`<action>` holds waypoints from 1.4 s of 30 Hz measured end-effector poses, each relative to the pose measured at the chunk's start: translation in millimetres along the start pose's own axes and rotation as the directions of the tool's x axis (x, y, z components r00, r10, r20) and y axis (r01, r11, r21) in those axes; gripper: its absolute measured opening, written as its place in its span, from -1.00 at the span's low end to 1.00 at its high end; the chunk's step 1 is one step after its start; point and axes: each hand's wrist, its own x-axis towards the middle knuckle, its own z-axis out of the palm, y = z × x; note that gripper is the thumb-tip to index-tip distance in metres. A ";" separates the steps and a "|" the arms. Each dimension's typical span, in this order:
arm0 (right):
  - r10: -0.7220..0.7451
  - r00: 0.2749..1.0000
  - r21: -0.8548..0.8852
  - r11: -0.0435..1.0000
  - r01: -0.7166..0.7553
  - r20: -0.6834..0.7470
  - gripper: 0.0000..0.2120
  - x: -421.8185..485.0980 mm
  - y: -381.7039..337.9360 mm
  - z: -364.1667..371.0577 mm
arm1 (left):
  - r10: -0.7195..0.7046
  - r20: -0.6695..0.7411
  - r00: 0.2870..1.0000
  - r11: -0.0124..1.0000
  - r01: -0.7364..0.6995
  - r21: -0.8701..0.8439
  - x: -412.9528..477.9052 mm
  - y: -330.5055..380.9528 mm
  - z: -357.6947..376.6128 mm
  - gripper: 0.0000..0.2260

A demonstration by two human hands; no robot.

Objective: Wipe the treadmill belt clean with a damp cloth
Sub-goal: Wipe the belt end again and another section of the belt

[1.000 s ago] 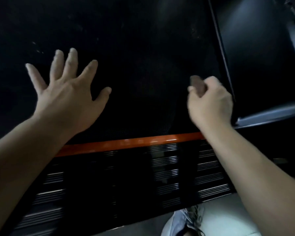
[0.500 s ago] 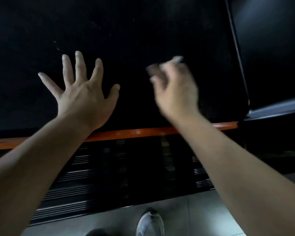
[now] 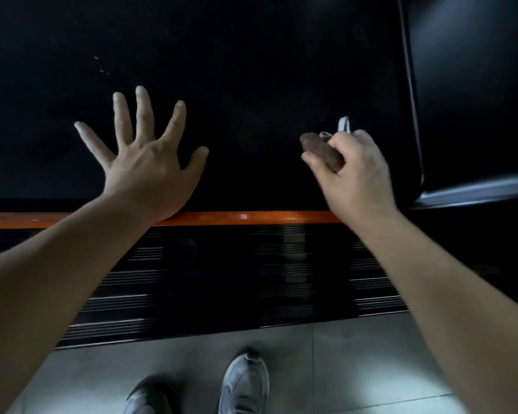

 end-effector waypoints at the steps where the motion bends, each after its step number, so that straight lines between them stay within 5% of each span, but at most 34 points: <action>1: 0.011 1.000 -0.070 0.997 -0.012 -0.009 -0.68 2.5 11.7 -6.7 | 0.004 0.000 1.000 1.000 -0.004 0.003 0.8 0.0 -0.7 -0.34; 7: 0.299 0.941 -0.280 0.900 -0.333 -0.160 -0.65 8.3 20.6 -7.9 | 0.015 0.000 1.000 1.000 -0.015 -0.025 1.2 1.4 -0.2 -0.34; 12: 0.233 0.964 -0.268 0.928 -0.260 -0.127 -0.64 -11.0 4.0 -4.3 | 0.047 0.027 0.999 0.996 -0.045 -0.074 -1.0 -1.3 -3.9 -0.34; 18: 0.406 0.896 -0.238 0.866 -0.440 -0.179 -0.65 -6.5 -16.1 -5.6 | 0.118 0.060 0.991 0.991 -0.113 -0.073 0.0 -12.3 -10.5 -0.34; 24: 0.094 0.990 -0.097 0.990 -0.105 -0.106 -0.70 -25.2 -110.3 50.6 | 0.267 0.036 0.963 0.963 -0.268 0.025 1.3 -73.0 -27.7 -0.35; 31: 0.334 0.906 -0.167 0.908 -0.383 -0.261 -0.68 -10.5 -129.7 55.7 | 0.195 0.020 0.981 0.981 -0.195 -0.001 7.2 -128.1 -40.4 -0.35; 35: 0.018 0.985 -0.039 0.999 -0.025 -0.169 -0.76 -22.0 -219.4 103.2 | 0.244 -0.001 0.970 0.970 -0.244 0.012 6.2 -147.5 -41.5 -0.44; 37: -0.042 0.992 -0.087 0.996 0.031 -0.123 -0.69 -12.0 -215.0 100.0 | 0.252 -0.006 0.968 0.968 -0.252 0.013 8.7 -161.0 -45.0 -0.45; 42: 0.283 0.914 -0.093 0.942 -0.321 -0.290 -0.67 13.4 -171.2 82.3 | 0.223 0.001 0.975 0.974 -0.223 0.038 8.1 -192.8 -51.4 -0.41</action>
